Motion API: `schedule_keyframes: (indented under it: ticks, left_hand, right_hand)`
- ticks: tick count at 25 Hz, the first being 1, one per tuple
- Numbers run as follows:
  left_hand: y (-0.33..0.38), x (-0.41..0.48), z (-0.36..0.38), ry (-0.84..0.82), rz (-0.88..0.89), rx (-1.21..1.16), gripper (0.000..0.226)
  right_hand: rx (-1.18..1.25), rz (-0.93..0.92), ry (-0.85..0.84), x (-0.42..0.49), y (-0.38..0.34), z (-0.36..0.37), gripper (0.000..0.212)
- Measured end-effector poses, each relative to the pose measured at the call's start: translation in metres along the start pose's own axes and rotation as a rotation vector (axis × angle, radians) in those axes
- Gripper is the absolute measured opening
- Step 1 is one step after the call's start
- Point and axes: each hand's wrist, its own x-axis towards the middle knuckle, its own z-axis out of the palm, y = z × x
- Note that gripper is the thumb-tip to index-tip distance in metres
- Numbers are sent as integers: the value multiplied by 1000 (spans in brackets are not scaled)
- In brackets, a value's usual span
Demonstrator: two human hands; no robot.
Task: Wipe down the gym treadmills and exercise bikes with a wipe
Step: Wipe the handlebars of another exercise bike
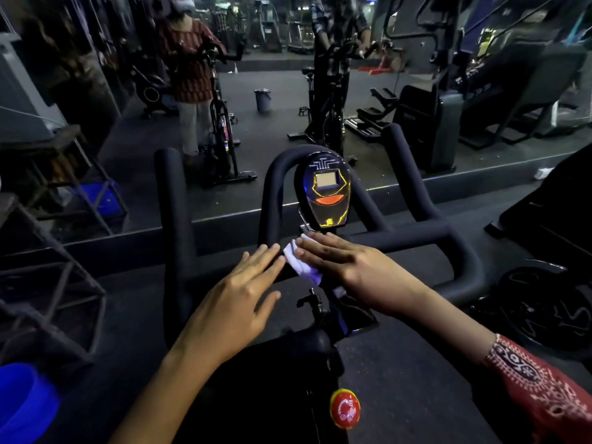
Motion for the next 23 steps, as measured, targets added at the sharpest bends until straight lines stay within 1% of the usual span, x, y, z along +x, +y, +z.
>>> schedule_keyframes:
  ticks: [3,4,6,8,10,11,13,15,17,18,19,21,22,23]
  left_hand:
    - [16,14,12,-24,90,67,52]
    - [23,20,16,-27,106,80,51]
    - [34,33,24,-30,138,92,51]
    - [43,46,29,-42,180,135,51]
    - [55,61,34,-48,208,191,51]
    - [61,69,36,-41,205,213,50]
    - [75,84,41,-6,164,220,45]
    - [84,95,49,14,150,222,37]
    - [90,100,56,-12,143,237,47]
    - [93,104,59,-22,144,240,53]
    - [95,108,61,-17,155,250,56]
    - [97,119,67,4,189,277,58]
    - [97,126,70,3,200,299,60]
    - [96,133,74,-4,205,329,62]
  right_hand:
    - [43,9,-3,-15,13,-18,51]
    - [25,30,-13,-22,20,-21,55]
    - [-53,85,-11,-40,40,-29,65]
    - [-175,100,-13,-59,64,-39,65]
    - [-267,158,43,-66,80,-44,61]
    - [-245,210,76,-64,83,-42,61]
    - [-22,265,50,-54,81,-33,54]
    - [206,215,12,-54,80,-19,49]
    - [306,188,15,-67,92,-19,54]
    - [308,180,13,-77,99,-22,58]
    - [270,172,18,-88,105,-25,63]
    - [61,174,-14,-104,118,-35,66]
    - [-48,240,-61,-107,126,-41,67]
    - [-137,298,-62,-109,133,-46,69]
